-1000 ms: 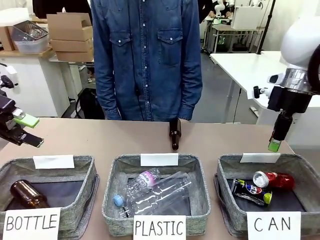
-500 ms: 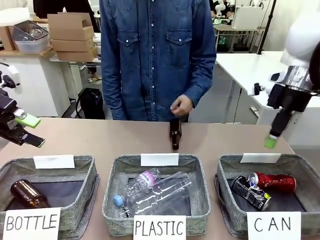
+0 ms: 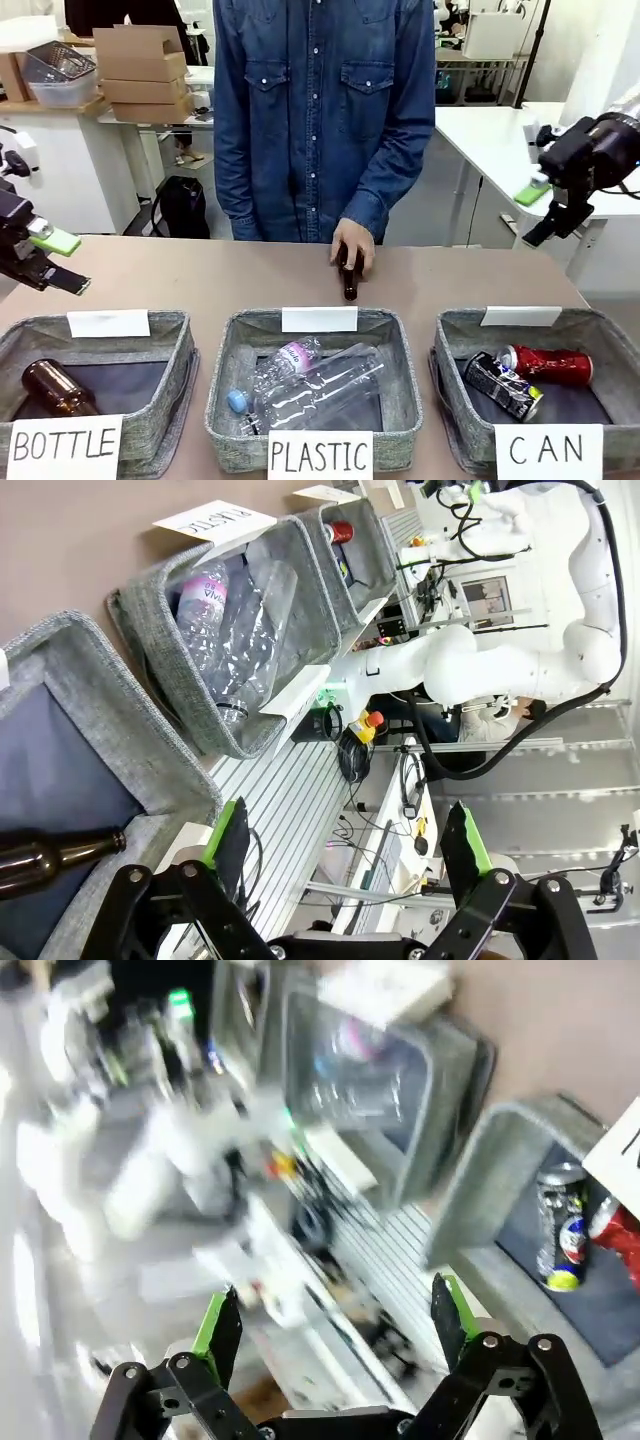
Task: Sort the can waste into the basket.
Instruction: Pick up the can waste from the table and place it in the right Fabric basket.
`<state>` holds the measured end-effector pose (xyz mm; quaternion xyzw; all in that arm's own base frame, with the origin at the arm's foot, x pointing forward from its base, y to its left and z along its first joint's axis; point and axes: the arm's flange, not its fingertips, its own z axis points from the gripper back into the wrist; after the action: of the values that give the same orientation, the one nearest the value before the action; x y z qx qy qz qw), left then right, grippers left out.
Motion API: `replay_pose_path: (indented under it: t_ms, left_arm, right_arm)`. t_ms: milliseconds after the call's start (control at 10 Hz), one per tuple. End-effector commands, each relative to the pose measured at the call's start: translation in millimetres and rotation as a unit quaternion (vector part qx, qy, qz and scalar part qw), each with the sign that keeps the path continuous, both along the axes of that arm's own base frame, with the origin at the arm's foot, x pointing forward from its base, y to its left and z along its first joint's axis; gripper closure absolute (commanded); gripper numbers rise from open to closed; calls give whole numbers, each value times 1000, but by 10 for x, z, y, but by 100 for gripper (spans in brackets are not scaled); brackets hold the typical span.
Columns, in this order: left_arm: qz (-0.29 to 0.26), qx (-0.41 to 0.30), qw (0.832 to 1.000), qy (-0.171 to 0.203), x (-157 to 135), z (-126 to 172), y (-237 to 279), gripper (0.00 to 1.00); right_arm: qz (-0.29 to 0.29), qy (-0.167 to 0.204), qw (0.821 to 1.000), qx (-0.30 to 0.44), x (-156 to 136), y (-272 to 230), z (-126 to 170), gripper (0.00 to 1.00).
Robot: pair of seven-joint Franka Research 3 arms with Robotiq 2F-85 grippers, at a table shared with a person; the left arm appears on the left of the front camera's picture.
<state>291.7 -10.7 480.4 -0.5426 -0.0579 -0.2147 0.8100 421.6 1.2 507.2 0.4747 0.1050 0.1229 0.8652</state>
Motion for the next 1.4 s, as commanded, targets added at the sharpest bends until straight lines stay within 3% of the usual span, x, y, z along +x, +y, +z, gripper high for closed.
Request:
replay_pose_path:
  t_ms: [0,1300]
  left_arm:
    - [-4,-2,1000,-4,-8,29,0,0]
    - [-4,-2,1000,-4,-8,29,0,0]
  right_arm:
    - [78,-32,996,-10,-82,26,30,0]
    - [78,-32,996,-10,-82,26,30,0]
